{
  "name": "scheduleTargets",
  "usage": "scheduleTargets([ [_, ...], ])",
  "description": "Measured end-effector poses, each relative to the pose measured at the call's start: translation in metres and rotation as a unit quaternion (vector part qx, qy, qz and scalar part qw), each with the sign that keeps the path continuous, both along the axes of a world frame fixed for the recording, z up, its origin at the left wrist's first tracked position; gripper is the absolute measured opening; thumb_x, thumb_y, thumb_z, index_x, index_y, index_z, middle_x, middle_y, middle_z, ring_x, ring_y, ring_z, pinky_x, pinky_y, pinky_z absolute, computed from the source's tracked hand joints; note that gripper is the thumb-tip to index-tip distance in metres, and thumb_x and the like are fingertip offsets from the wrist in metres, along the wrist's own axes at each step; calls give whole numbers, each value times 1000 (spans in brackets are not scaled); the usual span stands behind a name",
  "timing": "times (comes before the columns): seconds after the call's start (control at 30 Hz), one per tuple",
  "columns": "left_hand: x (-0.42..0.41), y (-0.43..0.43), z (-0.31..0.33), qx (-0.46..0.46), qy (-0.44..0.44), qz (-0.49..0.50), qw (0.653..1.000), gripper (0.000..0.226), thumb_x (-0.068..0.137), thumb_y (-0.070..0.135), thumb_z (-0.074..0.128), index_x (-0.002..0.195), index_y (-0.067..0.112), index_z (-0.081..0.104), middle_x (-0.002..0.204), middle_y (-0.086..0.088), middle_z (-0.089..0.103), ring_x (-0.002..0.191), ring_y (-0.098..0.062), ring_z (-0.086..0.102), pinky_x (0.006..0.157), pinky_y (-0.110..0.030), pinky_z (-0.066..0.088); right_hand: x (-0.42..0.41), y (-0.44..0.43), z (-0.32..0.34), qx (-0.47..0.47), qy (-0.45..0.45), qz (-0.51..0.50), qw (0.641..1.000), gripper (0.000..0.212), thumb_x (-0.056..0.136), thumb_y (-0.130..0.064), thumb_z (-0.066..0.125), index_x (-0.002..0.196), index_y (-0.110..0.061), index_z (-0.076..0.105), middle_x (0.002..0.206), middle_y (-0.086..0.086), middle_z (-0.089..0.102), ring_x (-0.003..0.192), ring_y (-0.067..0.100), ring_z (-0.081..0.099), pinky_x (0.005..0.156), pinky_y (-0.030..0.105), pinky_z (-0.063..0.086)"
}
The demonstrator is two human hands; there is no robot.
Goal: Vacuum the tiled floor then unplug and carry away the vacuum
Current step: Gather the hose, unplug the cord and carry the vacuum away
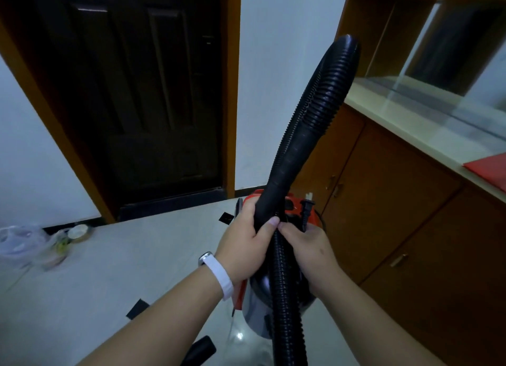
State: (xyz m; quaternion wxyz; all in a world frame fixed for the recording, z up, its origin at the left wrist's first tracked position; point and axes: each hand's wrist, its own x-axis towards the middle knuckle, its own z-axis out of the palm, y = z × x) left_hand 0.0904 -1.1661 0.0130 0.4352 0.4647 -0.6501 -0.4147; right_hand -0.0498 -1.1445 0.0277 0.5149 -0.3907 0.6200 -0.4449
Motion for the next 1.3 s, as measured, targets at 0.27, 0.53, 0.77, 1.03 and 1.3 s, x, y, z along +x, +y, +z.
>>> scheduleTargets([
  [0.27,23,-146,-23,60,34,-5,998,28,95,26,59,118,39,51,102,9,69,96,-9,66,85,-30,54,23,-148,-28,13,-28,23,999,18,85,-33,71,94,-20,79,85,2,80,80,20,77,78,39,62],
  [0.53,33,-310,-19,73,46,0,996,25,94,27,59,117,33,53,103,3,68,99,-12,65,90,-37,53,30,-318,-30,29,-45,56,997,24,84,-37,68,97,-19,78,85,3,80,78,20,77,76,37,63],
  [0.77,30,-431,-20,97,72,-42,992,30,85,43,62,114,40,56,105,6,68,105,-17,64,97,-44,50,21,-429,-26,24,-24,47,998,23,86,-36,70,100,-19,76,88,2,80,80,18,77,80,38,62],
  [1.03,18,-585,-68,105,65,-89,988,34,88,37,57,121,33,49,108,6,67,103,-11,64,90,-32,53,15,-567,-60,56,-6,-5,998,21,89,-32,68,96,-15,78,84,5,80,75,19,77,65,29,59],
  [1.3,9,-750,-116,127,79,-141,979,39,94,28,59,130,25,47,115,6,63,106,-4,62,91,-26,51,14,-712,-91,98,14,-65,993,23,89,-31,71,100,-12,76,89,8,80,80,24,78,75,37,62],
])
